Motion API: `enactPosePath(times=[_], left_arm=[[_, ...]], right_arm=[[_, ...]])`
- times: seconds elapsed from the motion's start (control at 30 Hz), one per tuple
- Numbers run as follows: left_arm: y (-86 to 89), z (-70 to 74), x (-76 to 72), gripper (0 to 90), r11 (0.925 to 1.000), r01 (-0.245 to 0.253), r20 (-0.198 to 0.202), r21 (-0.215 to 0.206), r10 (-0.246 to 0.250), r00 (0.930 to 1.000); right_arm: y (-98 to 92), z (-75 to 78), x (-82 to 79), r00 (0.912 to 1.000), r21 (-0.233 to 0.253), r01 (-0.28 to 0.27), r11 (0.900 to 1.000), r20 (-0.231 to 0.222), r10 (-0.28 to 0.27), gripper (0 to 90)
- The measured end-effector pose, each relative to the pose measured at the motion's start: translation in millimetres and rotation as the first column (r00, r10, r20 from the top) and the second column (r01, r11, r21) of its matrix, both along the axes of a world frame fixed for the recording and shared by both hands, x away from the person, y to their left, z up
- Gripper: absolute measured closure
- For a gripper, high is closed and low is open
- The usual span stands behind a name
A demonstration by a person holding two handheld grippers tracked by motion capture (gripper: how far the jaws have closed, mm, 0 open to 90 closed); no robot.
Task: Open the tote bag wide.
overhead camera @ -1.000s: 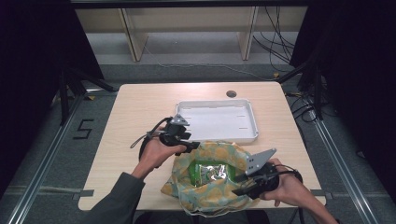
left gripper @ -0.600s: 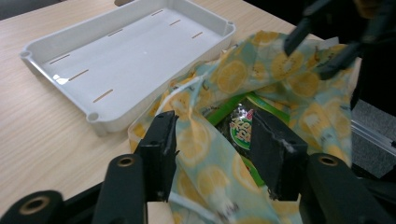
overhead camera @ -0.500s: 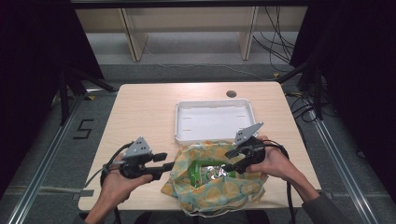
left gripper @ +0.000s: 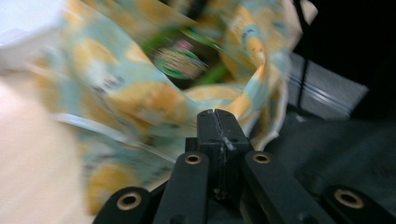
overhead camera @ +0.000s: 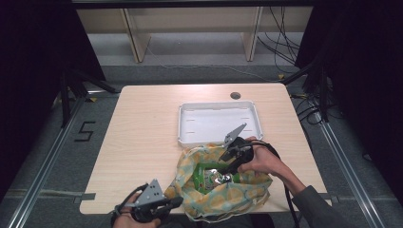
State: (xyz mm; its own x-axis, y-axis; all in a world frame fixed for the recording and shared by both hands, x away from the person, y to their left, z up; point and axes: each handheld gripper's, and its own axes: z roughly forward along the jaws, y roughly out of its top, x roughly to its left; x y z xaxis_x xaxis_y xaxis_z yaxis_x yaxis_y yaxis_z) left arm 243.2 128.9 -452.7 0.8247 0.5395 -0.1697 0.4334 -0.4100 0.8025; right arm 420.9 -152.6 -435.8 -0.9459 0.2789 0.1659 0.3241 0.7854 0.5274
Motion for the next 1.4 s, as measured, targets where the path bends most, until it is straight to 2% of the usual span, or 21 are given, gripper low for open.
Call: enactPosePath(times=[0.1, 0.13, 0.17, 0.23, 0.3, 0.33, 0.37, 0.5, 0.57, 0.63, 0.7, 0.73, 0.77, 0.8, 0.83, 0.87, 1.0, 1.1, 1.2, 1.33, 1.4], left_arm=[[-9.2, -5.5, -6.4, 89.3, 0.999, 0.035, -0.02, 0.029, -0.035, 0.9992], [-10.5, -6.2, -7.3, 88.5, 0.9983, 0.04, -0.023, 0.044, -0.039, 0.999], [-11.4, -6.2, -8.1, 87.4, 0.9984, 0.042, -0.032, 0.039, -0.041, 0.9987], [-9.8, -4.0, -8.4, 85.4, 0.9992, 0.02, -0.013, 0.035, -0.02, 0.9997], [-6.9, -0.2, -11.8, 85.2, 0.9996, -0.002, -0.005, 0.029, 0.002, 1.0], [-5.6, 1.2, -12.6, 85.2, 0.9989, 0.013, 0.003, 0.045, -0.013, 0.9999], [-7.5, 2.1, -17.4, 85.3, 0.9997, 0.016, -0.006, 0.017, -0.016, 0.9998], [-21.1, -2.3, -30.4, 85.5, 0.9972, 0.074, -0.042, 0.01, -0.074, 0.9964], [-29.5, -7.6, -26.0, 85.9, 0.9953, 0.095, -0.042, 0.018, -0.094, 0.9946], [-38.5, -13.9, -17.5, 86.4, 0.9938, 0.093, -0.043, 0.06, -0.091, 0.9949], [-49.7, -21.4, -5.3, 86.5, 0.9889, 0.11, -0.02, 0.1, -0.108, 0.9939], [-55.3, -25.6, -2.8, 86.4, 0.9922, 0.085, -0.036, 0.091, -0.082, 0.996], [-57.9, -27.5, -0.1, 86.4, 0.9907, 0.082, -0.031, 0.109, -0.079, 0.9964], [-61.2, -30.9, 3.7, 86.3, 0.9879, 0.085, -0.019, 0.13, -0.083, 0.9964], [-62.8, -33.4, 8.6, 86.1, 0.9785, 0.108, 0.014, 0.176, -0.113, 0.9935], [-66.0, -37.5, 9.4, 86.1, 0.9783, 0.085, 0.009, 0.189, -0.089, 0.996], [-74.9, -50.1, 16.6, 86.1, 0.9687, 0.084, 0.022, 0.234, -0.091, 0.9956], [-76.8, -51.9, 21.3, 85.7, 0.9713, 0.071, 0.035, 0.227, -0.081, 0.9961], [-75.8, -51.0, 25.0, 85.4, 0.9813, 0.046, 0.02, 0.187, -0.051, 0.9985], [-72.4, -50.0, 31.0, 85.6, 0.9785, 0.029, 0.052, 0.204, -0.04, 0.9979], [-73.1, -50.4, 31.9, 85.8, 0.9824, 0.029, 0.033, 0.185, -0.036, 0.9988]], right_arm=[[3.1, -5.3, 2.1, 0.9999, -0.017, 0.015, 1.0, -0.004, -0.015, 43.0], [4.3, -7.9, 3.8, 1.0, -0.023, -0.004, 1.0, 0.007, 0.004, 43.3], [5.0, -8.9, 3.1, 0.9998, -0.034, 0.015, 0.999, -0.012, -0.015, 43.4], [6.0, -11.3, 4.4, 0.9999, -0.05, 0.015, 0.999, 0.009, -0.014, 43.5], [7.3, -13.8, 5.7, 0.9998, -0.052, 0.019, 0.998, -0.007, -0.019, 43.5], [8.6, -15.1, 6.2, 0.9998, -0.046, 0.014, 0.999, -0.012, -0.015, 43.5], [8.9, -15.8, 7.2, 0.9998, -0.061, 0.021, 0.998, -0.005, -0.022, 43.5], [12.4, -20.4, 10.3, 0.9994, -0.077, 0.032, 0.996, -0.013, -0.033, 43.6], [14.6, -21.8, 11.6, 0.9997, -0.073, 0.017, 0.997, -0.016, -0.018, 43.8], [16.4, -23.1, 11.9, 0.9995, -0.076, 0.024, 0.997, -0.02, -0.026, 43.8], [17.5, -23.9, 12.2, 0.9994, -0.07, 0.014, 0.997, -0.032, -0.016, 43.9], [17.6, -24.1, 12.7, 0.9995, -0.076, 0.02, 0.997, -0.023, -0.022, 43.9], [17.3, -24.7, 14.0, 0.9998, -0.081, 0.012, 0.997, -0.016, -0.013, 44.0], [17.6, -24.8, 14.0, 0.9996, -0.081, 0.015, 0.997, -0.023, -0.017, 44.1], [18.2, -24.9, 13.6, 0.9992, -0.082, 0.026, 0.996, -0.029, -0.029, 44.3], [18.7, -26.0, 14.7, 0.9996, -0.081, 0.014, 0.997, -0.024, -0.016, 44.5], [21.4, -29.8, 15.2, 0.999, -0.101, 0.024, 0.995, -0.036, -0.028, 44.3], [23.1, -32.8, 17.0, 0.999, -0.091, 0.019, 0.996, -0.039, -0.022, 43.8], [22.8, -33.5, 18.7, 0.9987, -0.097, 0.03, 0.995, -0.04, -0.033, 43.1], [21.5, -41.3, 21.4, 0.998, -0.1, 0.034, 0.994, -0.049, -0.039, 42.6], [21.5, -44.8, 20.7, 0.9962, -0.111, 0.053, 0.992, -0.063, -0.06, 41.7]])
